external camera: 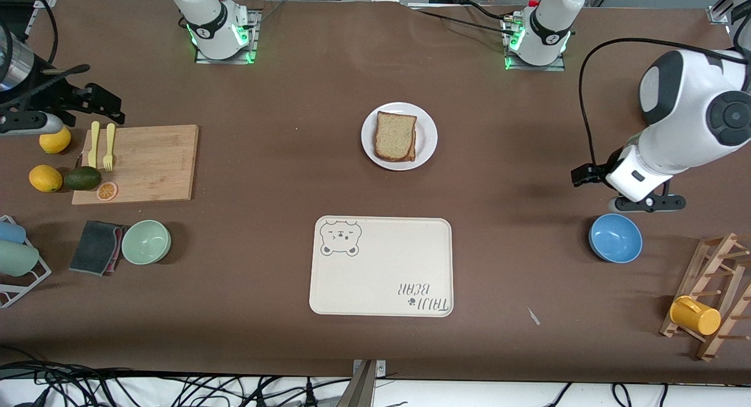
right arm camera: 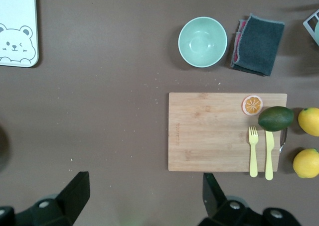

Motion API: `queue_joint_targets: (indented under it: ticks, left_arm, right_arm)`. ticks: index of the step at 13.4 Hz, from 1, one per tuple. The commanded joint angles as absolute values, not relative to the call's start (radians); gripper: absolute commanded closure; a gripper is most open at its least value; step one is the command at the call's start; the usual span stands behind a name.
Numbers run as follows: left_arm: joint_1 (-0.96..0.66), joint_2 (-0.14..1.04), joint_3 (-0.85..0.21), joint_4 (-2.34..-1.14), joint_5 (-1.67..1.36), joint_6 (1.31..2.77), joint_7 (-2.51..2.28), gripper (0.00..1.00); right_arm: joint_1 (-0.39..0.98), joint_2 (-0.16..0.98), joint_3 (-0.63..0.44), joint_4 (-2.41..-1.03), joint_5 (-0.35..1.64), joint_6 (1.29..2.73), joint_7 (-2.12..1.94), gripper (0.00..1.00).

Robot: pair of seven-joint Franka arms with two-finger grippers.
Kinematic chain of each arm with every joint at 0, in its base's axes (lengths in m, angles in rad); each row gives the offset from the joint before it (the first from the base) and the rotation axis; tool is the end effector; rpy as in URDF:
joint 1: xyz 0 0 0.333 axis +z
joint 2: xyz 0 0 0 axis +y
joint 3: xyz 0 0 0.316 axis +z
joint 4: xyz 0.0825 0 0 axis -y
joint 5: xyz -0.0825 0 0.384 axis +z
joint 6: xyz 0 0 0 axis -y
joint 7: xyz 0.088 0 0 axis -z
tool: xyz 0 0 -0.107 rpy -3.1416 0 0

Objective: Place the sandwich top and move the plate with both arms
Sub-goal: 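Move the left gripper to the rim of the white plate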

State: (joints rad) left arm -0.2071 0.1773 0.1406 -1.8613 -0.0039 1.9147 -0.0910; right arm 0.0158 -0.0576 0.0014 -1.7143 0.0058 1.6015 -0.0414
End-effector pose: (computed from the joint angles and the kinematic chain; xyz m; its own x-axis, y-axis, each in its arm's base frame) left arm 0.5893 -0.0428 0.4139 0.9925 0.0271 -0.1194 0.0234 -0.9992 -0.0322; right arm 0.5357 0.0098 0.5908 0.9968 0.0584 -0.0549 0.0580 -0.9983 -0.0080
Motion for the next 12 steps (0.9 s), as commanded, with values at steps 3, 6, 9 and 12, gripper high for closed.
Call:
queue_joint_targets:
  ticks: [3, 6, 9, 12]
  left_arm:
    - [-0.225, 0.179, 0.129, -1.975, -0.093, 2.057, -0.087, 0.00]
    - [-0.225, 0.184, 0.100, -2.074, -0.152, 2.187, -0.086, 0.00]
    - [-0.225, 0.190, 0.051, -2.153, -0.312, 2.267, -0.083, 0.00]
    - [-0.225, 0.196, -0.004, -2.190, -0.426, 2.295, -0.083, 0.00]
  right_arm:
    - [0.017, -0.028, 0.003, -1.641, 0.003, 1.543, -0.046, 0.00]
    - [0.029, -0.031, -0.014, -1.647, 0.024, 1.536, -0.040, 0.00]
    - [0.023, -0.009, -0.028, -1.640, 0.037, 1.540, -0.040, 0.00]
    - [0.020, -0.008, -0.040, -1.641, 0.051, 1.539, -0.040, 0.00]
